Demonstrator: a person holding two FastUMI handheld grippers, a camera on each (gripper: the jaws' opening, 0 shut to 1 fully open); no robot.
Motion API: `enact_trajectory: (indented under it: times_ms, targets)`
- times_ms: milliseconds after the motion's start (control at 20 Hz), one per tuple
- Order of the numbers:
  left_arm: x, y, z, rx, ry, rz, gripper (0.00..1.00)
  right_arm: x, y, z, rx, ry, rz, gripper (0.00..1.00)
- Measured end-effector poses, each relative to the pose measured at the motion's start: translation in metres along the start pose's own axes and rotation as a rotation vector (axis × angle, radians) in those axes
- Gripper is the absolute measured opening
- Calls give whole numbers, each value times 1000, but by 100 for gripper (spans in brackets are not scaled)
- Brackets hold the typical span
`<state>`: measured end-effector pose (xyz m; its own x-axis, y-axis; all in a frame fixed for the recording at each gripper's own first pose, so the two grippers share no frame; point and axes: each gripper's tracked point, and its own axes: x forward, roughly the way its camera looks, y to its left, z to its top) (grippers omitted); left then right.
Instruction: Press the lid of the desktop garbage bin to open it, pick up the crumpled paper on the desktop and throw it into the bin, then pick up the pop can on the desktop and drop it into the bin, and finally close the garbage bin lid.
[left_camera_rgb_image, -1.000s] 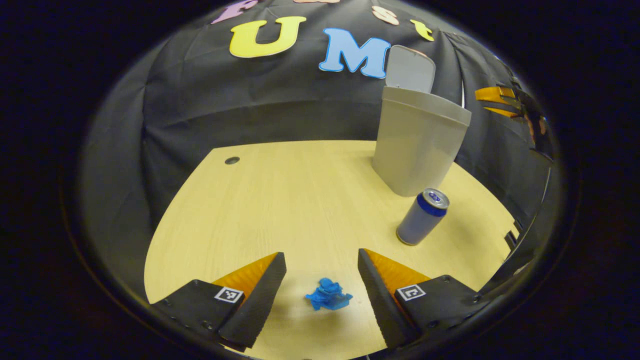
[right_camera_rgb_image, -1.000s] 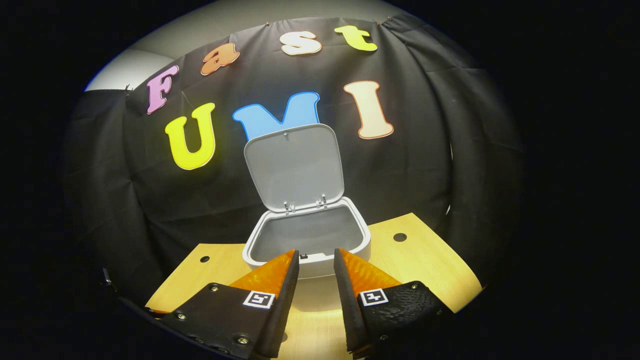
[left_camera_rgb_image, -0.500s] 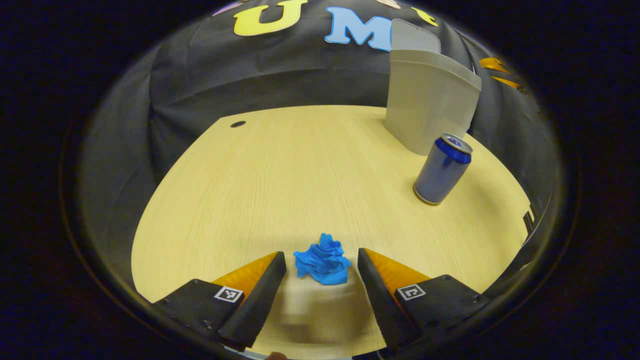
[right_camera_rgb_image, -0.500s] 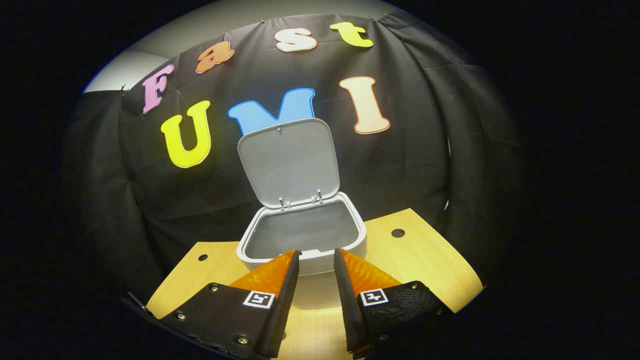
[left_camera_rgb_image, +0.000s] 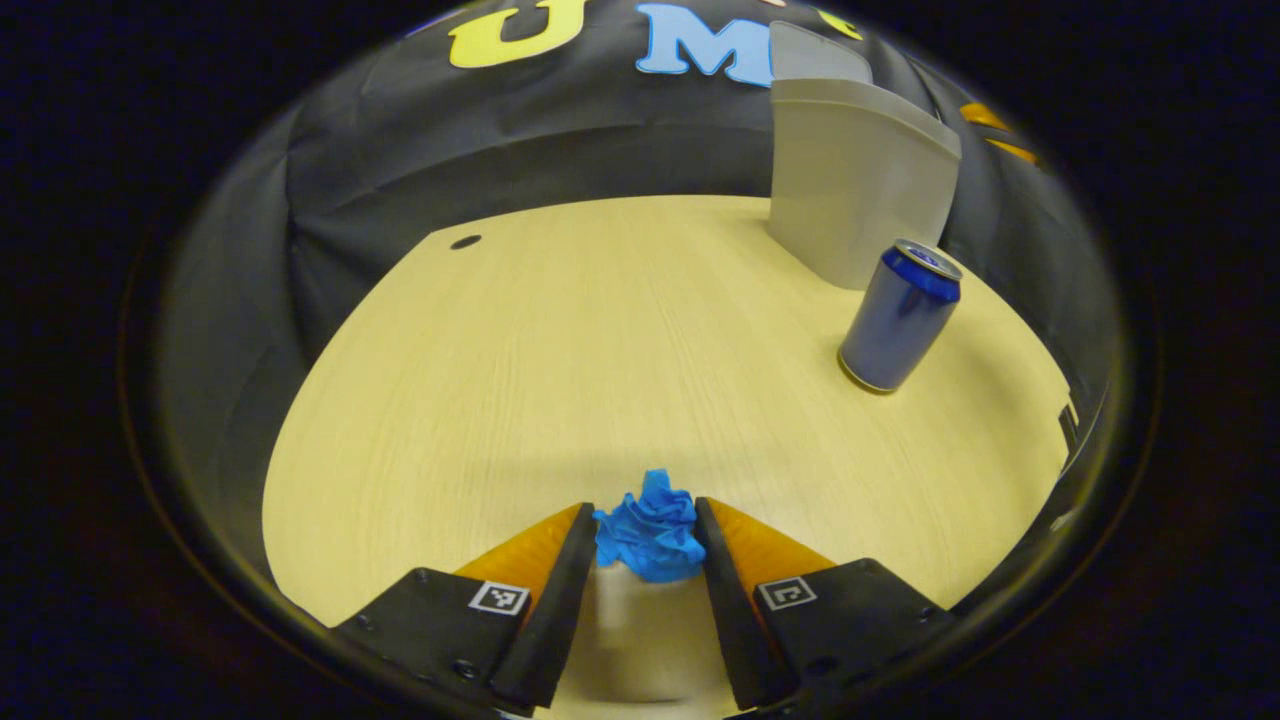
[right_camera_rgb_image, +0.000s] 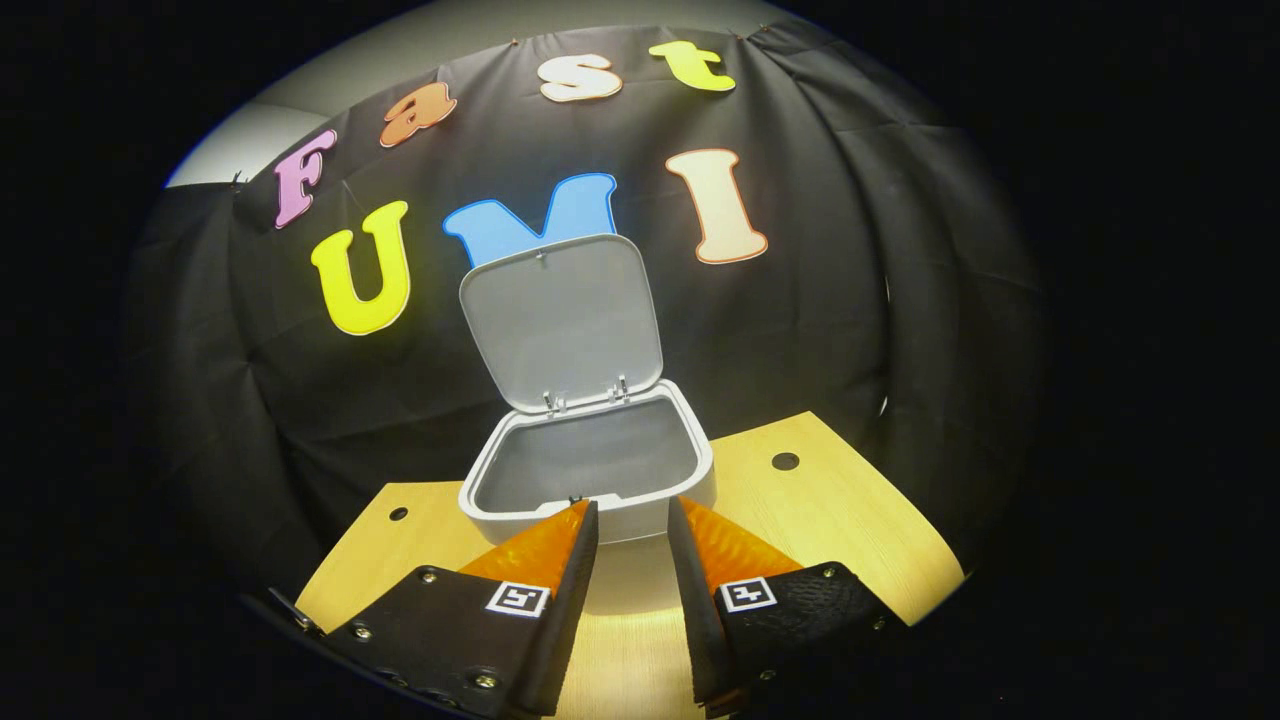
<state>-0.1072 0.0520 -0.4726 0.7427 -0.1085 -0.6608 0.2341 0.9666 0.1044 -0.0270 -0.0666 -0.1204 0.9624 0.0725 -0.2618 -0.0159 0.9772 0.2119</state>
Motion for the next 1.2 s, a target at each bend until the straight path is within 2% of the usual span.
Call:
enact_trajectory:
  times_ms: [100, 150, 200, 400, 700, 950, 1100, 1200]
  targets:
    - [-1, 3, 5, 9, -15, 12, 68, 1, 0, -1, -3, 4, -1, 48]
    - [-2, 0, 9, 6, -13, 6, 44, 1, 1, -2, -3, 5, 0, 48]
    - [-2, -3, 13, 9, -17, -3, 42, 2, 1, -2, -4, 5, 1, 48]
    - [-10, -9, 55, 53, -85, -15, 44, 2, 4, -5, -8, 9, 6, 48]
    - [-22, -16, 154, 86, -251, -39, 44, -3, -2, -10, 12, 14, -6, 48]
    - [-35, -28, 239, 55, -381, -97, 45, -10, -13, -13, 29, 13, -26, 48]
    - [-45, -35, 301, 34, -468, -136, 40, -16, -19, -16, 31, 14, -40, 48]
    - [-51, -46, 338, 20, -521, -170, 42, -20, -21, -20, 36, 19, -46, 48]
